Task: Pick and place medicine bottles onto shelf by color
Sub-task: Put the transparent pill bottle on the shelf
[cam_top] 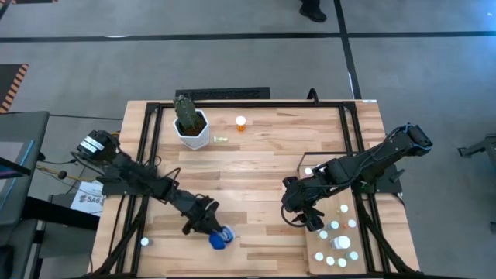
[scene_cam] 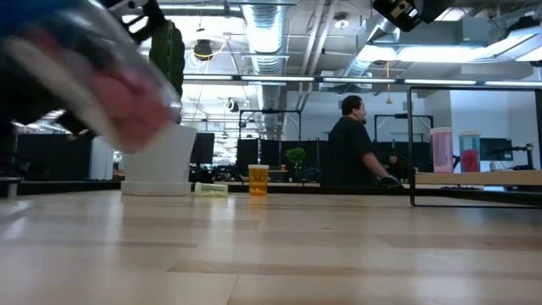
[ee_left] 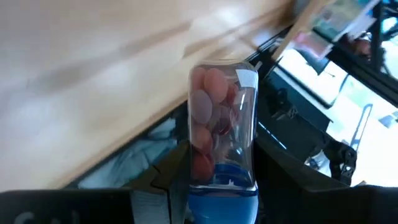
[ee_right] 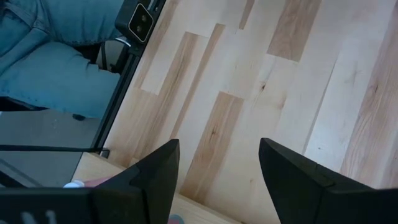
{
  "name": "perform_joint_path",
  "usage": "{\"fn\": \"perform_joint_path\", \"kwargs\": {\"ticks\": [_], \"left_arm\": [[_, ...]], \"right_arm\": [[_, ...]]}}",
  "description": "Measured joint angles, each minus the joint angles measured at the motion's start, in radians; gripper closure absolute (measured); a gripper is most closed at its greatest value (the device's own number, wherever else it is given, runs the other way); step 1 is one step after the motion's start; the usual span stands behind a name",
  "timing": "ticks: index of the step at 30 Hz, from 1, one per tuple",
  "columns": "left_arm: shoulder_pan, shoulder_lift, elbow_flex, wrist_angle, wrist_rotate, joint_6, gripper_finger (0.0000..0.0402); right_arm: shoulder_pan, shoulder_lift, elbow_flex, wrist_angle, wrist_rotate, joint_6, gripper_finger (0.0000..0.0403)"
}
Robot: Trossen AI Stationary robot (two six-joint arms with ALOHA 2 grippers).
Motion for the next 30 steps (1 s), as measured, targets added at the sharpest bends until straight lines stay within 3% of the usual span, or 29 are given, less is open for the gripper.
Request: {"fn": "perform_joint_path", "kwargs": {"ticks": [6,12,21,30], "left_arm": [[0.047,0.000,0.000,0.045,-0.072,0.065,0.0269],[0.093,-0.001,0.021,0.095,-0.203,0.189,0.0269],[0.133,-0.001,0.112,0.086,-0.244,0.400,0.0269],[0.133,-0.001,0.123,0.084,-0.290,0.431,0.0269]], "right_arm": [[0.000,0.000,0.000,0.005,0.000,-0.004,0.0159],[-0.007,0.000,0.000,0.091,0.000,-0.165,0.0159],[-0.007,0.000,0.000,0.205,0.000,-0.174,0.0159],[-0.006,-0.001,0.000,0.383,0.000,0.115,0.0159]]}}
